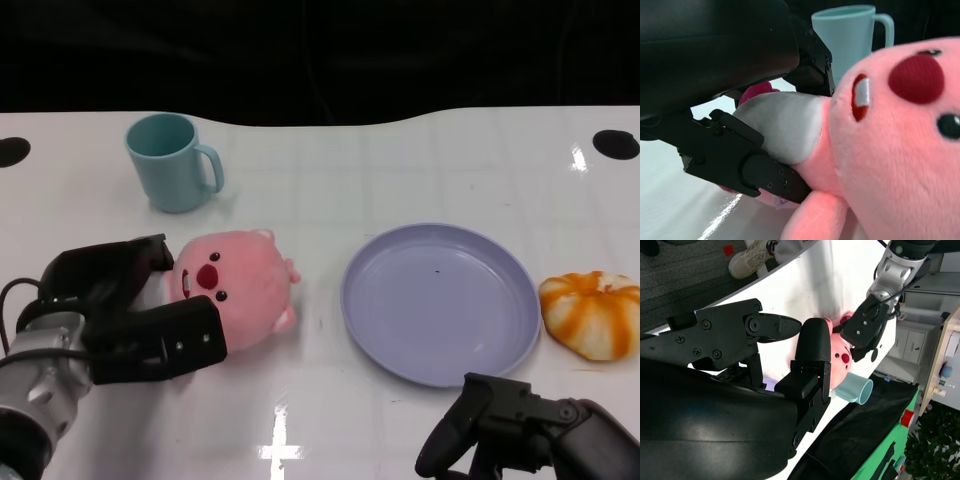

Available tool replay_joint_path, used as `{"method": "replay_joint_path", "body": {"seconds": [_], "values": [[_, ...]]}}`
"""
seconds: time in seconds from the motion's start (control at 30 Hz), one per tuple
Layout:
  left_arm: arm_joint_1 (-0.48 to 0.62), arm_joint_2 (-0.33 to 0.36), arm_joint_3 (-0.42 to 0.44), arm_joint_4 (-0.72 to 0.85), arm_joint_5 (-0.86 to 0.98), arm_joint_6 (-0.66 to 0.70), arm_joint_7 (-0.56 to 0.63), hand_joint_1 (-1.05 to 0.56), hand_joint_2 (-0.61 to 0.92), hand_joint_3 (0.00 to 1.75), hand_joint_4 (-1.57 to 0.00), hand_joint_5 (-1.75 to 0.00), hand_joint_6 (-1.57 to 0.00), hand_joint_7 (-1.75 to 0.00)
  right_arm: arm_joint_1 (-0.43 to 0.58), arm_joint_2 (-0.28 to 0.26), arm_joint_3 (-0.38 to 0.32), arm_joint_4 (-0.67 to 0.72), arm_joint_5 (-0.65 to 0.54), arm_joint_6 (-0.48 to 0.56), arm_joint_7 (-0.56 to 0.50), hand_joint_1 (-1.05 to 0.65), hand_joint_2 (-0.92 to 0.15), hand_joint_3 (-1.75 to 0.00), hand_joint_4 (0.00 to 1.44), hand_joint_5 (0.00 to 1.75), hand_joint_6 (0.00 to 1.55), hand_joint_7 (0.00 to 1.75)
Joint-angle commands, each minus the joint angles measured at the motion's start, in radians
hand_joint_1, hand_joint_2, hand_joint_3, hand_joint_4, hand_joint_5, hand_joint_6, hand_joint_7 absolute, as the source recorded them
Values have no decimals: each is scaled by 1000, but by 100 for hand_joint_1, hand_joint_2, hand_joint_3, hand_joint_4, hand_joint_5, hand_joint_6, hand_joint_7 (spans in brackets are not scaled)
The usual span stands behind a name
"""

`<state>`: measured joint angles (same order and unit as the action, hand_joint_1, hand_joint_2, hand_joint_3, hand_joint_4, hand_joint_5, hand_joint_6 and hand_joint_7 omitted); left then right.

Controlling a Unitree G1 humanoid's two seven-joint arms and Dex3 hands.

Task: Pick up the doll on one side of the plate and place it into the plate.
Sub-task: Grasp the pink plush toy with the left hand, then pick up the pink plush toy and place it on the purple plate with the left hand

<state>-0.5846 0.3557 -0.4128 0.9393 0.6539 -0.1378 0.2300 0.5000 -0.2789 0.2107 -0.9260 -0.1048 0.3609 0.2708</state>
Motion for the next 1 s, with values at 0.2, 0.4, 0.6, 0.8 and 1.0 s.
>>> {"method": "replay_joint_path", "body": {"seconds": [0.2, 0.4, 0.6, 0.8, 1.0], "values": [[59, 21, 47, -32, -41, -147, 129, -20, 50, 121, -96, -175, -75, -175, -19, 2, 11, 23, -3, 8, -11, -24, -92, -34, 66, 156, 59, 128], [132, 20, 125, -206, -122, -149, 89, -15, 43, 130, -97, -175, -75, -175, -25, 2, 16, 27, -7, 6, -17, -24, -92, -34, 67, 156, 59, 128], [198, -27, 168, -432, -184, -64, -9, -12, 34, 143, -100, -175, -78, -175, -29, -6, 7, 27, -2, 7, -8, -24, -92, -34, 67, 157, 60, 127], [170, -106, 154, -588, -191, 94, -127, -15, 34, 143, -99, -175, -78, -175, -30, -6, 15, 33, -4, -1, -7, -23, -92, -34, 67, 157, 60, 128], [99, -202, 137, -630, -195, 254, -217, -17, 38, 133, -100, -175, -81, -175, -34, -3, 29, 34, -14, 0, -13, -23, -92, -34, 67, 156, 60, 128]]}}
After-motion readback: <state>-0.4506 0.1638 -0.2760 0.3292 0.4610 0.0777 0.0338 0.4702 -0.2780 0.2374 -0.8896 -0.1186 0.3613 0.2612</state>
